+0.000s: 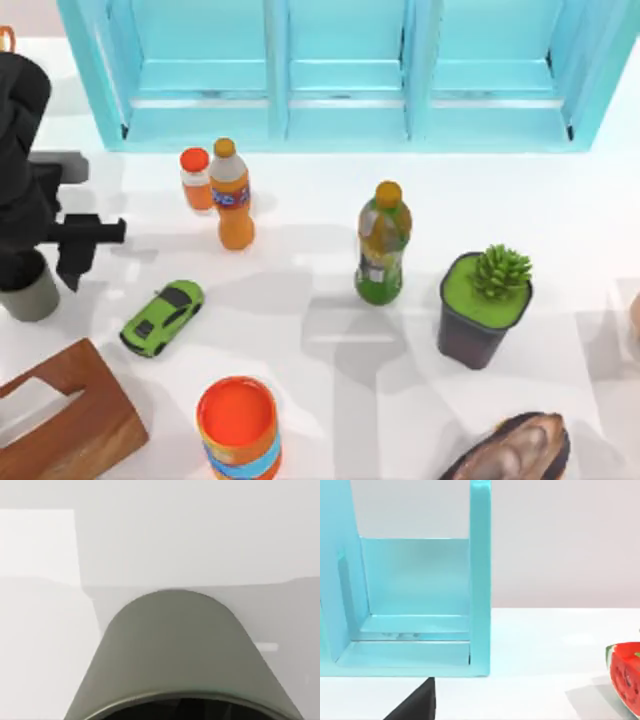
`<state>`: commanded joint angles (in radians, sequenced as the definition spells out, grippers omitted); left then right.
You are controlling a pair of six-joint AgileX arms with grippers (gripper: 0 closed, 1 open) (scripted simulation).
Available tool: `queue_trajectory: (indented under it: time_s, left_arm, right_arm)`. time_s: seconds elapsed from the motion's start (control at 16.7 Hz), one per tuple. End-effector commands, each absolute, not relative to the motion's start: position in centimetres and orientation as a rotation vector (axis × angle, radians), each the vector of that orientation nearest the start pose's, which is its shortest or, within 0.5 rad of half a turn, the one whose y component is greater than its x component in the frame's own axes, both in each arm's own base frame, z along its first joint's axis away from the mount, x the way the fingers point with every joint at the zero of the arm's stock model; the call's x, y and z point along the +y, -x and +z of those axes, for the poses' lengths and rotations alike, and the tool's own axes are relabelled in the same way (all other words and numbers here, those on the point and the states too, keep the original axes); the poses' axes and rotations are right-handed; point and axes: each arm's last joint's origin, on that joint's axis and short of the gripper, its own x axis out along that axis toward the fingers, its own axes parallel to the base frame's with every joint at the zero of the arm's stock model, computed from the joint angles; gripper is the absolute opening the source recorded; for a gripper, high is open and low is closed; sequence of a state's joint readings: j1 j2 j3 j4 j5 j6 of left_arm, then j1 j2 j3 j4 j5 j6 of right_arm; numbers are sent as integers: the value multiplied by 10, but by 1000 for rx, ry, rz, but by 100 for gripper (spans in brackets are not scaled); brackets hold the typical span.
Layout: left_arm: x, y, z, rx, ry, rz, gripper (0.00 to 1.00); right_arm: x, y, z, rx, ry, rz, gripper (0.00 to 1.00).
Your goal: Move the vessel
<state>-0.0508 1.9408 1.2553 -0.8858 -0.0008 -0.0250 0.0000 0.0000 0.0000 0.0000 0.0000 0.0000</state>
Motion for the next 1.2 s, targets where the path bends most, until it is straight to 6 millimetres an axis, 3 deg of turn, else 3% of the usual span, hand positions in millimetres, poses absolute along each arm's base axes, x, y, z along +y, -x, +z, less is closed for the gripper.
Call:
queue_trajectory:
  time_s: [0.24,0.9,1.02,1.2]
  left_arm:
    - [-15,-349,138,1571,-17,-14,2]
    - [-10,-352,144,1544,-18,-12,0]
    - [10,-364,159,1461,-21,5,0]
    - [71,-380,179,1377,-23,63,0]
  right_arm:
    - [-1,-106,160,0,0,0,100]
    - [-1,-106,160,0,0,0,100]
    - [-1,-106,160,0,0,0,100]
    - [-1,-106,160,0,0,0,100]
